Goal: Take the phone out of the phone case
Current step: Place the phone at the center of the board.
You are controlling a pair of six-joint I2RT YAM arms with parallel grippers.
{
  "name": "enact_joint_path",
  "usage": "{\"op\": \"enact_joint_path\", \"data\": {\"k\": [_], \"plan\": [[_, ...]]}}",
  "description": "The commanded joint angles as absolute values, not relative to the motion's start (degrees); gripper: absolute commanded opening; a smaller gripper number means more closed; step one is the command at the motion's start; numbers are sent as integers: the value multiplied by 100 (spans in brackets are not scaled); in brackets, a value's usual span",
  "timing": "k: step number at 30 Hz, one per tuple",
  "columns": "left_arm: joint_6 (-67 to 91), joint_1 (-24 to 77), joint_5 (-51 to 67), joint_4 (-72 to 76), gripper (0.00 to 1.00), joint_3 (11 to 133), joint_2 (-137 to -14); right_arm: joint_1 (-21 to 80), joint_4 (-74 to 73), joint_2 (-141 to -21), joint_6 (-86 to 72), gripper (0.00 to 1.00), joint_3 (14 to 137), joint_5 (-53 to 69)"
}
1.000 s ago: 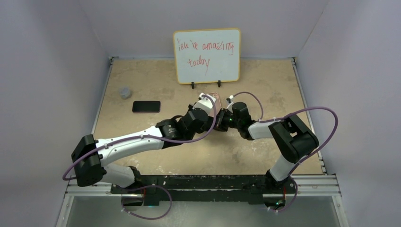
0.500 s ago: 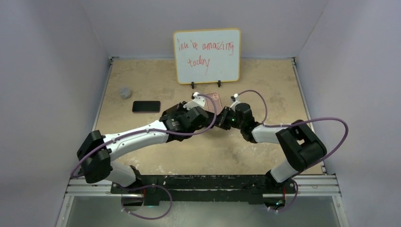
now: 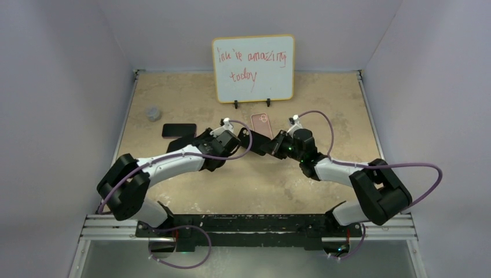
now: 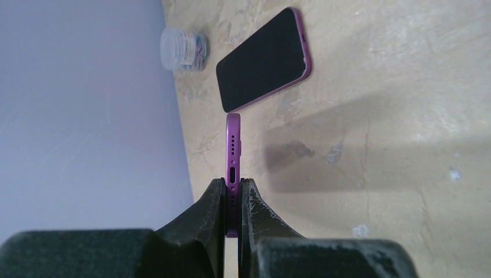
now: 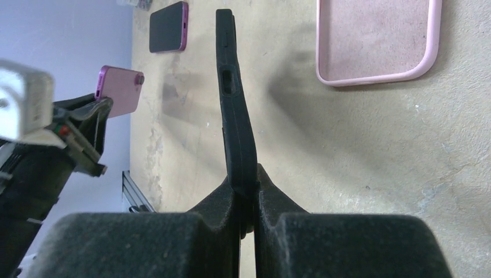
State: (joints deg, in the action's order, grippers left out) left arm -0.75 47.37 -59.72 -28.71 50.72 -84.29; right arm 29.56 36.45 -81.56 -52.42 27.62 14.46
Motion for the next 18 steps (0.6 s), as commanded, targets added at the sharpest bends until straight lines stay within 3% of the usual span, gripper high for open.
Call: {"op": "enact_joint_path", "data": {"k": [1, 18], "plan": [[-385, 4518, -6529, -2596, 0, 5081, -8820, 2955, 3968, -8241, -5210, 0, 2747, 1429], [-2142, 4036, -6531, -490, 0, 4441, -9870, 3101, 4774, -9144, -5583, 0, 2715, 1700]]}}
